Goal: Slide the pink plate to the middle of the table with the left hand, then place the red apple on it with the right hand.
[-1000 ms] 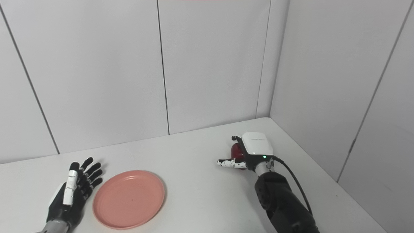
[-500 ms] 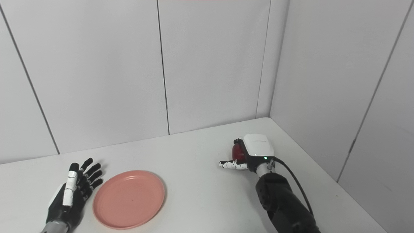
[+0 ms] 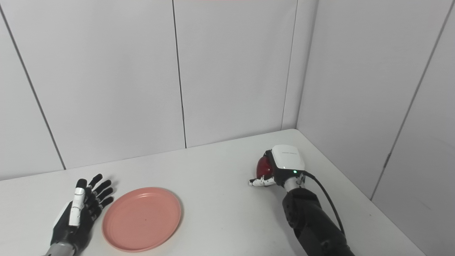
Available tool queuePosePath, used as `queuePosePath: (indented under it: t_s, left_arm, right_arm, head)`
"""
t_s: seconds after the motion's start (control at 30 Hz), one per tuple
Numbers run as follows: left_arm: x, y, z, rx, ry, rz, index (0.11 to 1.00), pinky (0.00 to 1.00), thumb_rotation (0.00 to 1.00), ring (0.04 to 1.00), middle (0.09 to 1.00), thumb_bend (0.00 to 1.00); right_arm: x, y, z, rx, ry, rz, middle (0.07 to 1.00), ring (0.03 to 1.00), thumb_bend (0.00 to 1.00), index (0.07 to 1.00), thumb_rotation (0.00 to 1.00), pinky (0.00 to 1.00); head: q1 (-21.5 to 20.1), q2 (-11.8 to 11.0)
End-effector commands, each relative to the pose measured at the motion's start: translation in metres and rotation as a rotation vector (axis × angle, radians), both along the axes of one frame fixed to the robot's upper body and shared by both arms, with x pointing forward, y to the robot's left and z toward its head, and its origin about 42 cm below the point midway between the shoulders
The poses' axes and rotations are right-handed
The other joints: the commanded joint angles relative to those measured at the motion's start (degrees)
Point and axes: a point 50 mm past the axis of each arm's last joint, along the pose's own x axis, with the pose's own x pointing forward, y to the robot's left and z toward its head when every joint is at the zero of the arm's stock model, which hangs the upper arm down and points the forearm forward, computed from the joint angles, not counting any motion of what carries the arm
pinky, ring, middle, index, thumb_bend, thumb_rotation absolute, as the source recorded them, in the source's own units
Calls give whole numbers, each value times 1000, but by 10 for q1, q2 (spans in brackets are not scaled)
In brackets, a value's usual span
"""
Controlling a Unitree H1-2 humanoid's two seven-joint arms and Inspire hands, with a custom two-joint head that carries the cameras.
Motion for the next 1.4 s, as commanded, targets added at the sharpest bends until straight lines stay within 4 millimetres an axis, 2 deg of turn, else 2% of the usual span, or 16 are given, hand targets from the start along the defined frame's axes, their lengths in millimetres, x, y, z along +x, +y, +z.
queuePosePath:
  t_s: [0.0,0.23,0.6,0.97,1.37]
  left_arm:
    - [-12,6,-25,32,119,10,923,908,954,907,904,740]
    - [-11,7,-24,33,122,10,929,906,954,911,906,745]
    - [-11,6,-23,34,118,5,927,897,952,910,902,746]
    - [-10,4,-22,48,108,-1,932,889,972,909,905,741]
    - [-12,0,-22,77,98,-8,922,842,979,896,893,734]
  right_arm:
    - [10,-6,19,0,-60,14,361,265,521,489,167,202]
    - [8,-11,10,45,-47,1,329,235,512,486,151,177]
    - [10,-9,15,71,-61,24,326,232,510,487,152,173]
    - [13,4,32,48,-112,93,306,216,510,482,155,160]
    - [15,34,64,23,-176,187,275,189,509,479,160,132]
  head:
    - [1,2]
    - [0,3]
    - [1,4]
    - [6,3]
    - [14,5]
